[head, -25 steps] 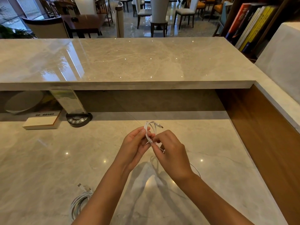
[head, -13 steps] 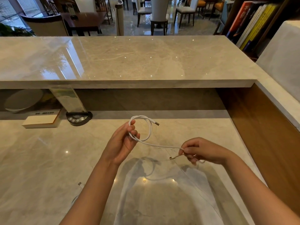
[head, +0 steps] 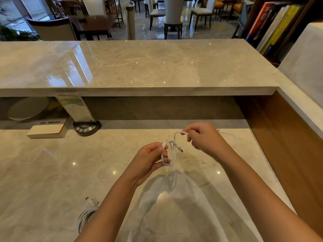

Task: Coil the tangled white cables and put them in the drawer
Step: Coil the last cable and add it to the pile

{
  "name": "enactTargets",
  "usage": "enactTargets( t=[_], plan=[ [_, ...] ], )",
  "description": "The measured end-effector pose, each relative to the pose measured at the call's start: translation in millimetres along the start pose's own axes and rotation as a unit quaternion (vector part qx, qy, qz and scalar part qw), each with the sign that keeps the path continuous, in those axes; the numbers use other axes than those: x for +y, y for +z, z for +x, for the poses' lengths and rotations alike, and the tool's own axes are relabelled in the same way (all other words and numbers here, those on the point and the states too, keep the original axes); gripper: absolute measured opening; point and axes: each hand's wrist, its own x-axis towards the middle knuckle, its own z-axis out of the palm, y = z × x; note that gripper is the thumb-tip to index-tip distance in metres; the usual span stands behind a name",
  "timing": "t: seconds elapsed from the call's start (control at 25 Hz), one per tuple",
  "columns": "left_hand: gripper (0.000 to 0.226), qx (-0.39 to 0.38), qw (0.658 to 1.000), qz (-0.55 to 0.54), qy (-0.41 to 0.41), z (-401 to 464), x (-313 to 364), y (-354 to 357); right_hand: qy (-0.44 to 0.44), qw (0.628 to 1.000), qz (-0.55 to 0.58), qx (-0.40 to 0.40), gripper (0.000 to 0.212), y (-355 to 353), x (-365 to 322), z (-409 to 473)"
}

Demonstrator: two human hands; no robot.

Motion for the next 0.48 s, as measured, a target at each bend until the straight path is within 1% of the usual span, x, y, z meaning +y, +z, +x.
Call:
enactTargets(
  t=[0.08, 0.16, 0.24, 0.32, 0.4, 0.44, 0.48],
  plan=[
    [0.019, 0.023, 1.0, 0.0, 0.012, 2, -1, 2, -0.045, 0.999, 0.008, -0.007, 0.025, 10, -7, -16],
    [0.021, 0.031, 0.999, -0.003, 0.023, 4, -2, 5, -0.107, 0.993, -0.025, 0.039, 0.024, 27, -4, -25],
    [0.022, 0.031, 0.999, -0.018, 0.026, 4, -4, 10, -0.125, 0.987, -0.052, 0.084, 0.025, 44, 3, -32],
    [0.024, 0.02, 0.998, -0.048, 0.028, 3, -7, 14, -0.14, 0.982, -0.062, 0.11, 0.026, 56, 6, -39],
    [0.027, 0.008, 0.995, -0.095, 0.029, 2, -6, 17, -0.177, 0.969, -0.122, 0.125, 0.026, 64, 9, -44],
    [0.027, 0.01, 0.992, -0.125, 0.027, 1, -5, 18, -0.183, 0.961, -0.163, 0.13, 0.027, 66, 11, -44],
    [0.026, 0.021, 0.988, -0.153, 0.025, 1, -4, 18, -0.17, 0.959, -0.194, 0.117, 0.028, 68, 12, -43]
  ],
)
